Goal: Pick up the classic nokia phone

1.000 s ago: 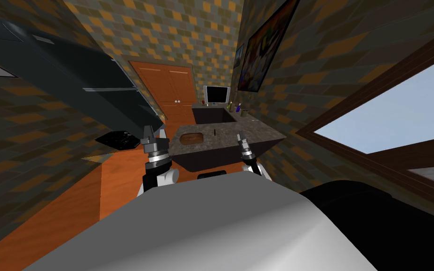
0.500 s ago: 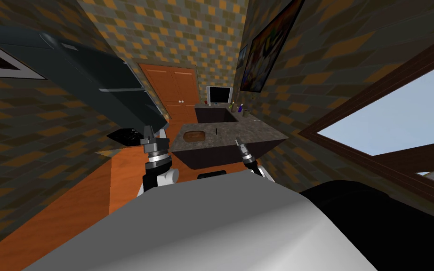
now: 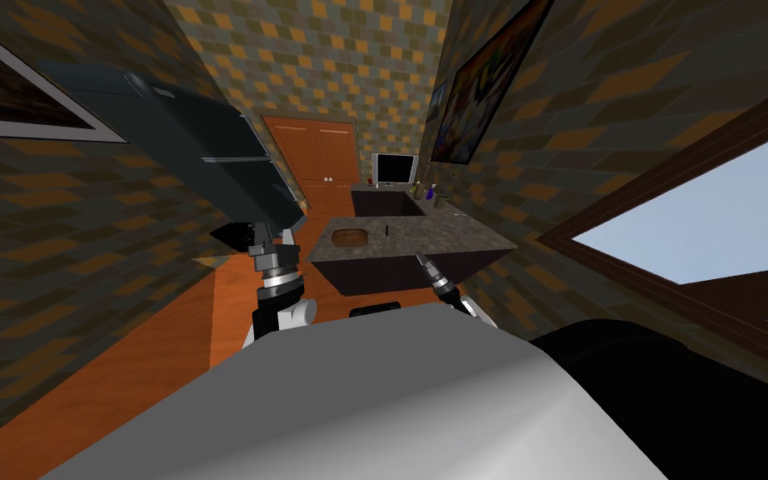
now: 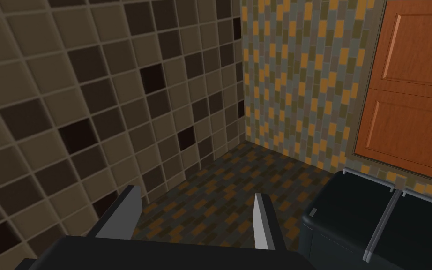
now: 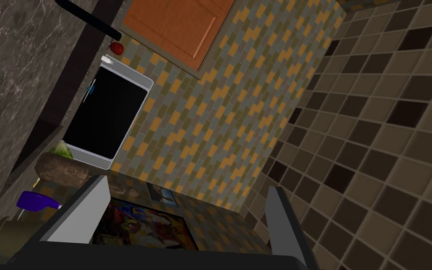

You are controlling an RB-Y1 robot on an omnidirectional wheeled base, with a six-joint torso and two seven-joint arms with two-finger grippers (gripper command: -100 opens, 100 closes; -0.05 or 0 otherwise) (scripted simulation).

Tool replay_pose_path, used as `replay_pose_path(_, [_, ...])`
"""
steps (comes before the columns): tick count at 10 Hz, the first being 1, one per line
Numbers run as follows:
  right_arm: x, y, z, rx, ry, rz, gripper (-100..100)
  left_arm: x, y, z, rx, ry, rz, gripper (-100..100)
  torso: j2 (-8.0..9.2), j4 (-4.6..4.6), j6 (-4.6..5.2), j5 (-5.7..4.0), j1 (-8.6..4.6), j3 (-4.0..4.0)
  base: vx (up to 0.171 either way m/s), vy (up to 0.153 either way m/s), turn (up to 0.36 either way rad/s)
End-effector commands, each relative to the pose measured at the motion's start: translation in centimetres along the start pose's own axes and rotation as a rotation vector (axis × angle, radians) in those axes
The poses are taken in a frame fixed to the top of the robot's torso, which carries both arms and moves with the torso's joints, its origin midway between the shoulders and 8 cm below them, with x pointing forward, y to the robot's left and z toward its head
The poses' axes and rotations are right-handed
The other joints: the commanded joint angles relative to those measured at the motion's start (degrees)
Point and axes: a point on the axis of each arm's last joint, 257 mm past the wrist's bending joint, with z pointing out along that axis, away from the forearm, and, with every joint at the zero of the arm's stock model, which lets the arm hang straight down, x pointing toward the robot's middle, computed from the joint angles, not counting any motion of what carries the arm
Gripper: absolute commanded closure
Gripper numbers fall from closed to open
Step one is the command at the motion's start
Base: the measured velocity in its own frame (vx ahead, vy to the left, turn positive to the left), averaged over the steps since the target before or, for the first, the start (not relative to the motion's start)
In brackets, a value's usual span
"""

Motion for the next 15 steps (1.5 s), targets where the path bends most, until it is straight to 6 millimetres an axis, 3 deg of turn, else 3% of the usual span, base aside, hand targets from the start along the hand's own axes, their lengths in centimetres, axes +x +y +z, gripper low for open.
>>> replay_pose_path(1, [1.3, -1.8, -1.8, 0.037, 0.068, -0.002, -100, 0.0, 0.0, 0.0, 0.0, 0.0, 0.0, 0, 0.0, 0.0, 0.0, 0.0, 0.0, 0.0, -0.048, -0.001, 0.154])
replay_pose_path(2, [1.3, -2.1, -1.9, 0.042, 0.077, -0.007, -100, 0.0, 0.0, 0.0, 0.0, 0.0, 0.0, 0, -0.01, 0.0, -0.02, -0.01, -0.02, -0.01, -0.044, 0.006, 0.08])
replay_pose_path(4, [2.2, -3.8, -3.7, 0.082, 0.143, -0.013, -100, 0.0, 0.0, 0.0, 0.0, 0.0, 0.0, 0, -0.03, -0.01, -0.04, 0.0, 0.05, -0.02, -0.049, 0.019, 0.143])
replay_pose_path(5, [3.0, -5.5, -5.4, 0.123, 0.194, -0.008, -100, 0.0, 0.0, 0.0, 0.0, 0.0, 0.0, 0, -0.05, -0.01, 0.0, 0.01, 0.03, -0.03, -0.045, 0.013, 0.182])
replay_pose_path(6, [2.9, -5.6, -5.6, 0.124, 0.21, -0.019, -100, 0.0, 0.0, 0.0, 0.0, 0.0, 0.0, 0, -0.03, -0.01, -0.02, 0.01, 0.03, -0.02, -0.033, 0.006, 0.087])
replay_pose_path(7, [3.7, -6.8, -7.2, 0.155, 0.259, -0.014, -100, 0.0, 0.0, 0.0, 0.0, 0.0, 0.0, 0, -0.09, -0.01, -0.01, 0.0, 0.0, -0.05, -0.04, 0.018, 0.203])
replay_pose_path(8, [3.5, -7.3, -7.7, 0.167, 0.278, -0.027, -100, 0.0, 0.0, 0.0, 0.0, 0.0, 0.0, 0, -0.07, -0.02, -0.03, 0.0, 0.03, -0.04, -0.032, 0.015, 0.111])
replay_pose_path(9, [4.1, -8.6, -9.6, 0.205, 0.328, -0.022, -100, 0.0, 0.0, 0.0, 0.0, 0.0, 0.0, 0, -0.1, -0.02, 0.0, 0.0, 0.01, -0.05, -0.03, 0.022, 0.209])
replay_pose_path(10, [3.8, -8.9, -9.9, 0.212, 0.347, -0.037, -100, 0.0, 0.0, 0.0, 0.0, 0.0, 0.0, 0, -0.1, -0.02, -0.02, 0.0, 0.03, -0.06, -0.025, 0.017, 0.113])
replay_pose_path(11, [4.4, -10.3, -12.0, 0.254, 0.394, -0.031, -100, 0.0, 0.0, 0.0, 0.0, 0.0, 0.0, 0, -0.12, -0.02, 0.0, 0.01, 0.03, -0.07, -0.024, 0.028, 0.217])
replay_pose_path(12, [4.0, -10.4, -12.3, 0.257, 0.417, -0.048, -100, 0.0, 0.0, 0.0, 0.0, 0.0, 0.0, 0, -0.13, -0.02, -0.03, 0.02, 0.06, -0.07, -0.02, 0.021, 0.131])
replay_pose_path(13, [4.3, -11.6, -14.5, 0.297, 0.468, -0.047, -100, 0.0, 0.0, 0.0, 0.0, 0.0, 0.0, 0, -0.15, -0.03, 0.0, 0.01, 0.03, -0.08, -0.027, 0.03, 0.224])
replay_pose_path(14, [3.9, -11.8, -14.7, 0.304, 0.486, -0.062, -100, 0.0, 0.0, 0.0, 0.0, 0.0, 0.0, 0, -0.13, -0.02, -0.03, 0.01, 0.07, -0.07, -0.021, 0.022, 0.139])
replay_pose_path(15, [4.2, -12.8, -16.8, 0.34, 0.533, -0.059, -100, 0.0, 0.0, 0.0, 0.0, 0.0, 0.0, 0, -0.15, -0.02, 0.0, 0.01, 0.04, -0.08, -0.02, 0.029, 0.301])
